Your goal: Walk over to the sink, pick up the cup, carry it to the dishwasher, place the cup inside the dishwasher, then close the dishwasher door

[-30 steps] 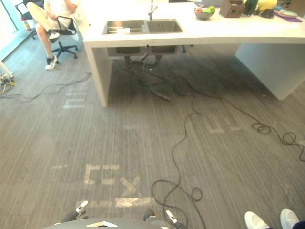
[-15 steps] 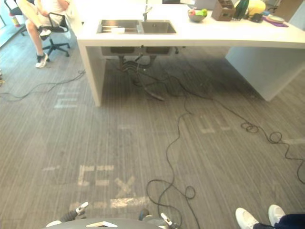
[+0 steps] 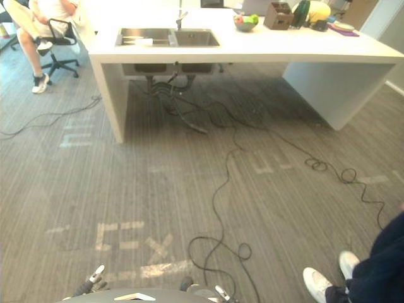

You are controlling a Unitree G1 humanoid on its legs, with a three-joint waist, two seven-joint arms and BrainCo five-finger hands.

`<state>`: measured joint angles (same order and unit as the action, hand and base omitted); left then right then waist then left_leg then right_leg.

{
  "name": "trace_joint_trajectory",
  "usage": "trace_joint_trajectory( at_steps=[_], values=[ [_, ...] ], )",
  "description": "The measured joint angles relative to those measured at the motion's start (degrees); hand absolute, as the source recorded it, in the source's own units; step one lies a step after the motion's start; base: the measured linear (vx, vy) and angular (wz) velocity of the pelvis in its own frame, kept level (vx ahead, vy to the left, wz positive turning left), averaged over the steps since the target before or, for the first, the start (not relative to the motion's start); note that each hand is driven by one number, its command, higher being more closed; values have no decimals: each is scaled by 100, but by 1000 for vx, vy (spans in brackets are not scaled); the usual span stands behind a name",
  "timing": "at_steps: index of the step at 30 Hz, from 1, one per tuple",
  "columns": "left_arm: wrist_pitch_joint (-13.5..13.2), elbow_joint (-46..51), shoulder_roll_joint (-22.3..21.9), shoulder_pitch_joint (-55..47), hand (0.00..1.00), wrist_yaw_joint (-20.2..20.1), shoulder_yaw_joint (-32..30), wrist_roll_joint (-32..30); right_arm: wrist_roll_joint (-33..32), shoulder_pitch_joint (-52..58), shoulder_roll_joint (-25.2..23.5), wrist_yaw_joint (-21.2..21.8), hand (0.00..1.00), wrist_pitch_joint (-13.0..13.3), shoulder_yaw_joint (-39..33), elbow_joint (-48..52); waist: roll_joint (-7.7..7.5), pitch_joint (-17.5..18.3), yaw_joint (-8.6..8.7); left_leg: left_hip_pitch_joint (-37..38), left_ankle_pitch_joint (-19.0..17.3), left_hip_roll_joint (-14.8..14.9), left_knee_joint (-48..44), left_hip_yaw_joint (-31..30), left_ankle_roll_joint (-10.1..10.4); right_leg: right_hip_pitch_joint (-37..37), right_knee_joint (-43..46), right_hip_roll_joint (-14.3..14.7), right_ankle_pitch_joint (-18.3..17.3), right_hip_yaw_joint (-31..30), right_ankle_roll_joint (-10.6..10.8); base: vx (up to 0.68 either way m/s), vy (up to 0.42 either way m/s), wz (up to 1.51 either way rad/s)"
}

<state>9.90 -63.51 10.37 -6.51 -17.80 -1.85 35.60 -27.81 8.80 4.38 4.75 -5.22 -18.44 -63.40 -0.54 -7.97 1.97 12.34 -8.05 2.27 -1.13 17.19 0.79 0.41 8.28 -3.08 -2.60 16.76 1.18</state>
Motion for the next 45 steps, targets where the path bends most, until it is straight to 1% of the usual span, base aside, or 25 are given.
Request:
trace_joint_trajectory(
  at_steps=[4,6,9,11,12,13,15,16,17,18,19,22,23,24,25,26,28,30,33,35,36,37,39,42,45],
  values=[
    [-57,-3,-8,249,0,45,557,-48,-420,-13,11,-68,0,6,145,32,-108,-165,47,192,-36,-320,4,20,-63,-752,2038,-700,-661,198,30,35,35,-3],
    [-126,60,-139,345,0,331,708,383,-683,-13,66,-206,0,-16,262,150,8,-284,208,464,-93,-330,92,-31,-155,-967,2718,-899,-725,299,186,47,7,-4],
    [98,270,-259,579,0,646,711,868,-737,1,58,-218,0,-24,260,166,36,-451,297,554,-268,-138,-24,-151,-116,-1329,2701,-838,-1003,275,213,101,-47,11],
    [106,508,-305,836,0,639,726,928,-838,51,37,-218,0,-19,278,165,35,-626,346,540,-382,112,-81,-305,58,-1556,1808,-670,-581,244,229,152,-114,44],
    [57,829,-333,978,0,629,718,930,-853,128,-53,-219,0,-20,269,163,3,-725,372,548,-433,197,-76,-445,141,-1634,938,-665,-130,195,276,228,-198,63],
    [-51,1232,-359,1040,0,626,694,937,-890,206,-147,-220,0,-49,258,154,-174,-841,406,572,-500,209,-64,-586,253,-1658,192,-723,247,54,404,395,-381,77],
    [-101,1632,-371,1027,0,665,712,1040,-890,335,-269,-218,0,-153,241,137,-325,-922,453,697,-627,208,-75,-771,426,-1675,130,-884,263,-124,449,346,-336,49],
    [-85,1860,-468,979,0,733,732,1136,-891,466,-290,-219,0,-173,193,132,-288,-953,433,855,-835,327,-144,-811,449,-1729,495,-892,553,-207,427,344,-284,23],
    [-23,2028,-519,871,0,760,856,1173,-919,452,-287,-211,0,-188,121,167,1,-930,495,855,-1039,546,-248,-810,394,-1996,1151,-793,517,-182,410,444,-348,18],
    [30,2077,-528,863,0,758,920,1171,-1000,462,-252,-156,0,-187,70,167,136,-909,496,837,-1117,623,-305,-820,319,-2157,1484,-747,365,-181,196,574,-398,7],
    [111,2100,-551,861,0,772,988,1129,-1126,442,-122,-143,0,-210,-56,163,329,-920,502,753,-1067,745,-606,-894,376,-2385,2078,-698,-96,-170,18,509,-336,-7],
    [234,1991,-627,654,0,979,981,823,-1318,421,-121,-156,0,-123,-275,179,431,-891,558,275,-411,949,-2187,-1104,717,-2069,2445,-656,-738,-24,-80,505,-348,7],
    [257,1937,-666,486,0,1008,961,797,-1343,448,-92,-138,0,-79,-290,177,474,-891,577,-77,287,1149,-3255,-1187,1026,-1601,2250,-549,-922,20,-153,484,-271,14],
    [244,1836,-726,334,0,975,939,795,-1326,472,17,-120,0,57,-245,179,567,-848,558,-553,720,1395,-4371,-1260,1112,-1078,1835,-353,-964,113,-196,480,-227,3],
    [214,1800,-745,258,0,930,938,788,-1274,461,64,-119,0,127,-212,184,570,-845,540,-802,627,1512,-4913,-1206,1053,-833,1614,-239,-961,121,-220,579,-168,-15],
    [1,1877,-749,216,0,808,899,667,-1168,388,104,-118,0,270,-165,237,637,-799,420,-1296,241,1633,-5764,-913,866,-219,1103,-58,-925,116,-317,571,-123,-18],
    [-172,2065,-740,108,0,765,873,573,-1062,219,209,-110,0,315,-8,227,621,-802,397,-1669,-137,1526,-5754,-667,671,314,683,10,-875,123,-363,496,-74,-15],
    [-442,2601,-740,-122,0,756,868,568,-1130,-96,384,-128,0,263,19,247,623,-802,189,-1850,-364,1206,-4095,-196,526,708,437,-73,-516,112,-378,374,22,-66],
    [-646,3082,-724,-292,0,731,885,559,-1266,-322,331,-114,0,215,11,571,509,-780,101,-1874,115,604,-1601,-321,335,910,264,-270,-592,-67,-179,337,107,-54],
    [-1159,3644,-744,-397,0,816,928,337,-1336,-345,329,-145,0,119,5,638,540,-761,55,-2111,663,314,-128,-842,471,1208,29,-374,-730,-170,63,442,259,-12],
    [-1417,3879,-747,-431,0,954,932,195,-1334,-313,331,-152,0,69,4,598,578,-739,11,-2285,650,380,-131,-920,496,1363,-69,-364,-794,-181,166,556,375,-6],
    [-1869,4148,-750,-456,0,1228,948,-226,-1332,-188,334,-157,0,-43,1,521,632,-707,-45,-2377,962,470,-319,-764,452,1612,-167,-372,-927,-199,371,586,366,0],
    [-2414,4530,-712,-439,0,1545,927,-628,-1322,-113,299,-169,0,-124,-59,326,509,-639,-87,-2335,1616,370,-615,-460,-87,1825,-145,-567,-983,-205,386,435,246,4],
    [-2813,5251,-627,-239,0,1833,906,-1023,-1265,-117,281,-163,0,-300,-205,222,235,-593,-142,-2325,1169,3,-1003,-443,-304,1802,229,-981,-701,-281,331,439,244,13],
    [-2916,6389,-640,52,0,1876,927,-1336,-1094,-7,261,-160,0,-457,-657,63,52,-435,-241,-1985,539,-355,-1366,-340,-426,1655,1416,-1508,-227,-345,881,467,204,6]
  ],
)
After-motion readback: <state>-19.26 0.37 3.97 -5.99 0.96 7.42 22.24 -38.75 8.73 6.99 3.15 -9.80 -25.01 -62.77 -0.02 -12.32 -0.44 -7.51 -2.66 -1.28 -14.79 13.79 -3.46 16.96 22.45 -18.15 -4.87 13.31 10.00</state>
